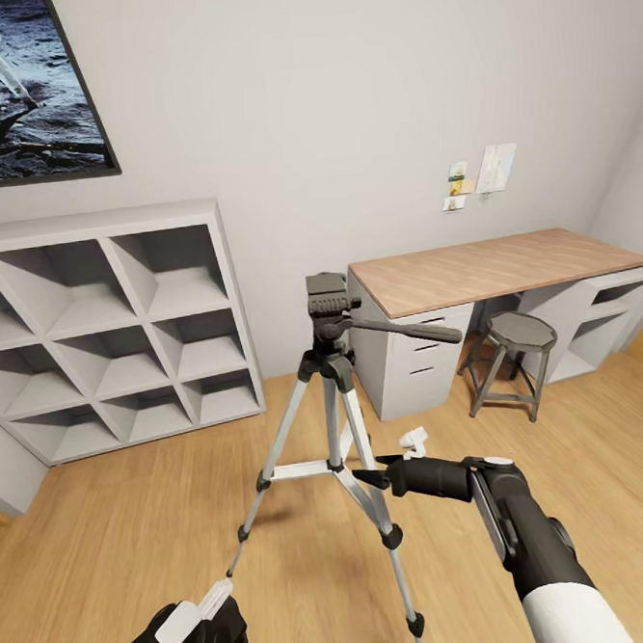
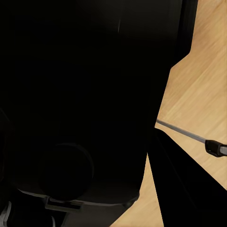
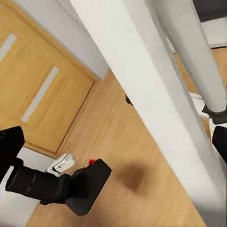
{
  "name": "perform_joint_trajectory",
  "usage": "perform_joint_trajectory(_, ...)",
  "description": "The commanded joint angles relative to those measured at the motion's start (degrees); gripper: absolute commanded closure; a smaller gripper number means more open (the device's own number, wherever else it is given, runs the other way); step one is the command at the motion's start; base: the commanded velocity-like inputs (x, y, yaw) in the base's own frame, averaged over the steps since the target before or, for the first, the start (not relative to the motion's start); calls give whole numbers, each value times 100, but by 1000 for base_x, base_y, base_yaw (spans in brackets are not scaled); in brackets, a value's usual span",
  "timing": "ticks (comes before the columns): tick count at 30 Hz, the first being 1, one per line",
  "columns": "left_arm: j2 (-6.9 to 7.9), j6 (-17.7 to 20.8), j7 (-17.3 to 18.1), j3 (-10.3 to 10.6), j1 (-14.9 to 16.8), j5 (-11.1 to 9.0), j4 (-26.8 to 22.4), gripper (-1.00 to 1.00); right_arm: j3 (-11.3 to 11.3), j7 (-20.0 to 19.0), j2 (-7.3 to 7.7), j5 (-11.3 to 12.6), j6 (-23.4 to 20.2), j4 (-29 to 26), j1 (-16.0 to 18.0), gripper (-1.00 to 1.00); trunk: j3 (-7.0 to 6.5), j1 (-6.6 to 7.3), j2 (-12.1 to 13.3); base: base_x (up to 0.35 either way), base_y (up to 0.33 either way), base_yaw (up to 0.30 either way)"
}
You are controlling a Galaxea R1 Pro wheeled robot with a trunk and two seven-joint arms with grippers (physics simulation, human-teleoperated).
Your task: Attach the digital camera to the camera tripod in the bedroom.
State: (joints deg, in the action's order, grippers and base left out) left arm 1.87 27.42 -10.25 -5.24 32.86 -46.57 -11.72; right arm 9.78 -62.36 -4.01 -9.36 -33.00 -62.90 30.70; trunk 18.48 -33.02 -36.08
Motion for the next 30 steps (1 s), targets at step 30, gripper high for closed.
perform_joint_trajectory(30,-3,35,-38,-47,-1,-19,-15,100,16,1130,-254,-59,1131,511,6,-100,8,-2,-7,0,0,0)
